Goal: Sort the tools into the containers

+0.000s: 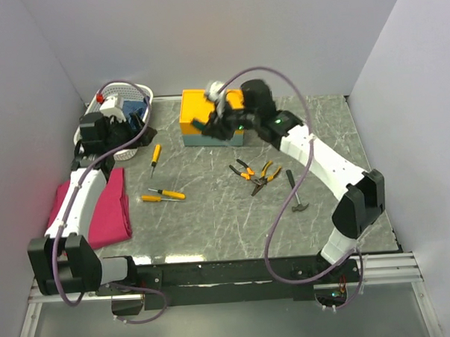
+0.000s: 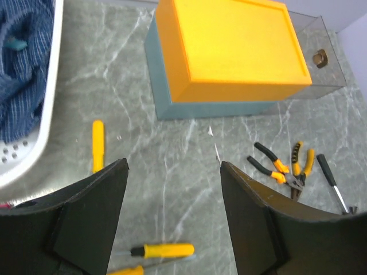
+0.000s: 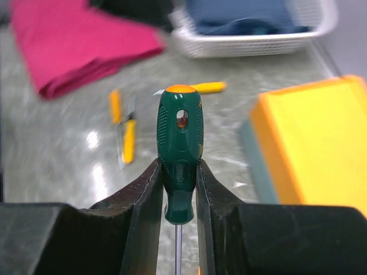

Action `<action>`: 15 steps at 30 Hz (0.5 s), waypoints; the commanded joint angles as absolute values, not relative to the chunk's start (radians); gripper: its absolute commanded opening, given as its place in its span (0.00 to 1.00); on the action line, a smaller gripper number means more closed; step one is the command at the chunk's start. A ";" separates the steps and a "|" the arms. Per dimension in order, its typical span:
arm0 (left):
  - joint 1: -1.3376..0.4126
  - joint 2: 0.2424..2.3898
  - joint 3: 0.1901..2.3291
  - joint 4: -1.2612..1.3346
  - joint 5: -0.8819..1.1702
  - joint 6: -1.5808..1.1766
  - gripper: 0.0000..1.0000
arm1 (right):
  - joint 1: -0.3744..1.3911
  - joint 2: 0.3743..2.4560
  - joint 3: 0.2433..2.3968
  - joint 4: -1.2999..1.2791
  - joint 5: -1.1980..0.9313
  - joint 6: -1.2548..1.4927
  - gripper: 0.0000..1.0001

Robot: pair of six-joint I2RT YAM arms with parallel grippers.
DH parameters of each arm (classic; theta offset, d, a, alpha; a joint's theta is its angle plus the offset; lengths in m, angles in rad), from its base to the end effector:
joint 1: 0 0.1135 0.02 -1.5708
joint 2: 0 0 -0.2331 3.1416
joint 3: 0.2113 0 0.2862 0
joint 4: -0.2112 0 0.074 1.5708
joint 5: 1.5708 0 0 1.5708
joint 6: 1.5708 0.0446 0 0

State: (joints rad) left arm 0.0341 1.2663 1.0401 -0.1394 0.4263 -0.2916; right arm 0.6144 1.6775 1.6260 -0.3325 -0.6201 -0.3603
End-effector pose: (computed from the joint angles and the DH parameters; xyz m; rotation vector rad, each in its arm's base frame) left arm 0.3437 -0.0067 0.2906 -0.0292 1.9456 -0.5831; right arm 0.3361 0.2689 0.3495 -1.2608 1.4963 0.7712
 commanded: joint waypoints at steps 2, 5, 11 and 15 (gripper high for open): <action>0.015 1.364 1.117 -0.149 0.371 -0.155 0.72 | 0.424 1.707 1.699 -0.075 -0.557 0.050 0.00; 0.015 1.387 1.095 -0.155 0.334 -0.094 0.71 | 0.335 1.778 1.802 -0.077 -0.515 0.173 0.00; 0.015 1.371 1.086 -0.097 0.394 -0.107 0.72 | 0.262 1.874 1.882 -0.101 -0.422 0.244 0.00; 0.006 1.345 1.059 -0.032 0.431 -0.100 0.72 | 0.244 1.913 1.881 -0.115 -0.370 0.235 0.00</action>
State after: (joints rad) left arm 0.0181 1.3994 1.0782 -0.1310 0.3809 -0.1299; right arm 0.2432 1.8816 1.8347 -0.1356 -0.4412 0.1925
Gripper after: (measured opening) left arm 0.717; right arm 0.311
